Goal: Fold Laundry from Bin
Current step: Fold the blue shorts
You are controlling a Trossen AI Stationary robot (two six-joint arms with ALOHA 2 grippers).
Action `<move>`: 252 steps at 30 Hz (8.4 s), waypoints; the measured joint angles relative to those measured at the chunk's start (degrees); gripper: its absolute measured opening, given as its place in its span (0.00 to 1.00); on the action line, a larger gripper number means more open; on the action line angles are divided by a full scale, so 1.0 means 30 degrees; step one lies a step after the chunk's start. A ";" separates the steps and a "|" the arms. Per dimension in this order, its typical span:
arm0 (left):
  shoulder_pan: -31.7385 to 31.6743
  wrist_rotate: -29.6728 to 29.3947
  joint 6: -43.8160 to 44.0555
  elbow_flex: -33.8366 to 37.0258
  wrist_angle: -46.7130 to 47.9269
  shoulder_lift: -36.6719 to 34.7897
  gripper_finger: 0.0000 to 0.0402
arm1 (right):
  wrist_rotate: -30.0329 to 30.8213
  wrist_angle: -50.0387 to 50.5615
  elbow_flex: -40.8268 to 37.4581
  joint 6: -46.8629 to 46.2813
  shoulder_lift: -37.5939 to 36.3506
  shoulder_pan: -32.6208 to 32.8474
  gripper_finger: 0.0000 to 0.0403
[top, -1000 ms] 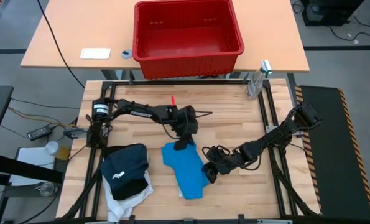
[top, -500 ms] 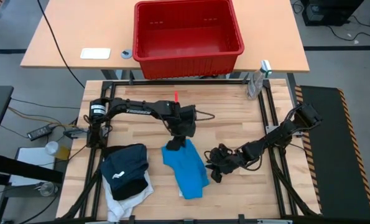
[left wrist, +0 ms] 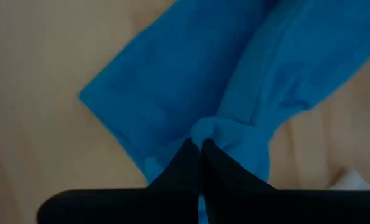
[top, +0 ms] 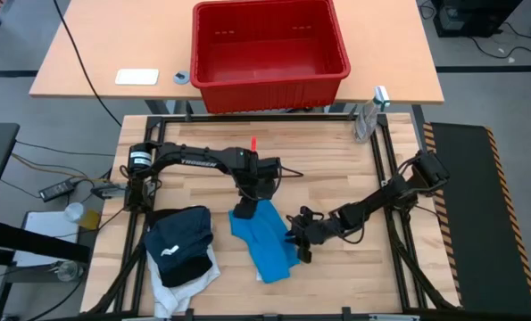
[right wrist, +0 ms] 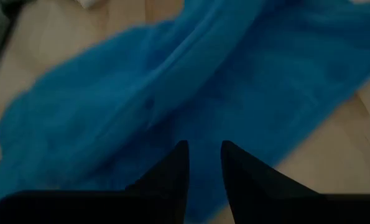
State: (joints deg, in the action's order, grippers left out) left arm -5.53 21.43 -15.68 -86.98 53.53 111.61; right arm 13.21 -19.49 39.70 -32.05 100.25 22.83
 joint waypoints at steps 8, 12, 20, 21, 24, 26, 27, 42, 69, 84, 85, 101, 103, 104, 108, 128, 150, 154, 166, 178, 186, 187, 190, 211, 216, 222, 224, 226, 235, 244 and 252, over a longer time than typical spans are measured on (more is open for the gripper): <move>-0.0652 -0.2370 0.2381 0.0055 -0.1120 0.0000 0.01 | -0.0259 0.0609 -0.0071 0.0302 0.0932 0.0408 0.21; -0.1083 -0.3987 0.3300 0.0216 -0.0916 0.0000 0.01 | -0.0341 -0.0041 -0.0029 0.0093 0.1451 0.0461 0.21; -0.1771 -0.5527 0.5041 0.0379 -0.2013 0.0000 0.01 | -0.0139 0.0358 -0.0044 -0.0242 0.1479 0.0911 0.21; -0.1767 -0.5948 0.5104 0.0379 -0.2396 0.0000 0.01 | -0.0218 0.0358 -0.0058 -0.0242 0.1479 0.0990 0.21; -0.1765 -0.6164 0.5197 0.0379 -0.4042 0.0011 0.01 | -0.0277 0.0380 -0.0066 -0.0488 0.1494 0.1104 0.21; -0.1651 -0.6060 0.5085 0.0357 -0.5063 0.0248 0.01 | -0.0277 0.0394 -0.0066 -0.0680 0.1494 0.1107 0.21; -0.1595 -0.6074 0.5078 0.0357 -0.5256 0.0325 0.01 | -0.0277 0.0393 -0.0066 -0.0742 0.1501 0.1107 0.21; -0.0398 -0.5168 0.3395 0.0235 -0.7184 0.0880 0.43 | -0.0318 -0.0009 0.0058 -0.1419 0.1515 0.0969 0.21; -0.1914 -0.2236 0.3948 0.3761 -0.4204 -0.0678 0.44 | 0.0102 0.1214 0.0044 -0.4208 -0.1386 -0.0197 0.21; -0.1753 -0.3255 0.4976 0.5428 -0.5944 -0.0685 0.40 | -0.1363 0.1261 0.0044 -0.4513 -0.1312 -0.4313 0.31; -0.1746 -0.3263 0.5038 0.5428 -0.5952 -0.0685 0.39 | -0.1417 0.1362 -0.0045 -0.4300 -0.1235 -0.4335 0.32; -0.1746 -0.3370 0.6144 0.5358 -0.4849 -0.0729 0.02 | -0.1976 0.1307 -0.0063 -0.2637 0.1122 -0.4441 0.19; -0.1746 -0.3241 0.6322 0.5230 -0.3762 -0.0729 0.01 | -0.2288 0.1677 -0.0029 -0.2908 0.1122 -0.4559 0.14; -0.1746 -0.3241 0.6323 0.5224 -0.3389 -0.0736 0.01 | -0.2401 0.1834 -0.0029 -0.3031 0.1121 -0.4583 0.12; -0.1738 -0.3212 0.6221 0.5231 -0.2843 -0.0996 0.02 | -0.2507 0.1991 -0.0036 -0.3124 0.1122 -0.4586 0.05; -0.2613 -0.3751 0.4800 0.5231 -0.1104 -0.1894 0.12 | -0.2724 0.2225 -0.0073 -0.3834 0.1115 -0.4619 0.04; -0.0535 -0.3242 0.5634 0.5313 -0.4222 -0.4168 0.56 | -0.2580 0.2310 -0.0139 -0.3415 0.0604 -0.4647 0.04; 0.0533 -0.5116 0.5388 0.5920 -0.5243 -0.2819 0.53 | -0.2744 0.2410 -0.0137 -0.3454 0.0596 -0.4735 0.04; -0.0845 -0.5871 0.5369 0.6011 -0.6297 -0.2064 0.46 | -0.4930 0.2280 0.0016 -0.3567 -0.0250 -0.5100 0.39; -0.0973 -0.4894 0.5387 0.6003 -0.6645 -0.2076 0.46 | -0.1811 0.2869 0.0816 0.3470 -0.1369 -0.4111 0.41; -0.0973 -0.4894 0.5361 0.6003 -0.7058 -0.2076 0.46 | -0.0761 0.3546 0.0801 1.3391 -0.1370 -0.3987 0.41; -0.0973 -0.4894 0.5354 0.6003 -0.7065 -0.2076 0.46 | -0.0712 0.3321 0.0804 1.4181 -0.1370 -0.4027 0.41; -0.0973 -0.4894 0.5408 0.6003 -0.7103 -0.2076 0.46 | -0.0780 0.2590 0.0838 1.6196 -0.1277 -0.4218 0.41; -0.0973 -0.5009 0.6044 0.6003 -0.7502 -0.2076 0.46 | -0.1807 0.3748 0.2266 1.8751 0.0933 -0.5572 0.31; -0.0973 -0.5057 0.6483 0.6003 -0.7495 -0.2076 0.46 | -0.1941 0.3423 0.2266 1.8759 0.0933 -0.5854 0.05; -0.1044 -0.6007 0.6533 0.6003 -0.7372 -0.2076 0.46 | -0.1950 0.3714 0.2266 1.8543 0.0635 -0.5682 0.03; -0.1128 -0.6159 0.6527 0.6003 -0.7358 -0.2076 0.46 | -0.1953 0.4014 0.2276 1.8527 0.0156 -0.5473 0.02; -0.1181 -0.6434 0.6514 0.6003 -0.7313 -0.2076 0.46 | -0.1954 0.4749 0.2295 1.8091 -0.0146 -0.5328 0.02; -0.1214 -0.6687 0.6002 0.6003 -0.7256 -0.2076 0.46 | -0.1989 0.7677 0.2280 1.6354 -0.0776 -0.4754 0.01; -0.1214 -0.6672 0.5945 0.6003 -0.6758 -0.2076 0.45 | -0.1472 0.9346 0.2266 1.3945 -0.2325 -0.3771 0.02; -0.1208 -0.4851 0.6097 0.5932 -0.7667 -0.2325 0.45 | -0.1298 0.9837 0.2266 1.3067 -0.2837 -0.3614 0.02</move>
State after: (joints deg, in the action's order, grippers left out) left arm -9.15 6.87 2.61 -69.18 30.53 104.64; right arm 9.32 10.02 46.50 7.15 91.73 11.99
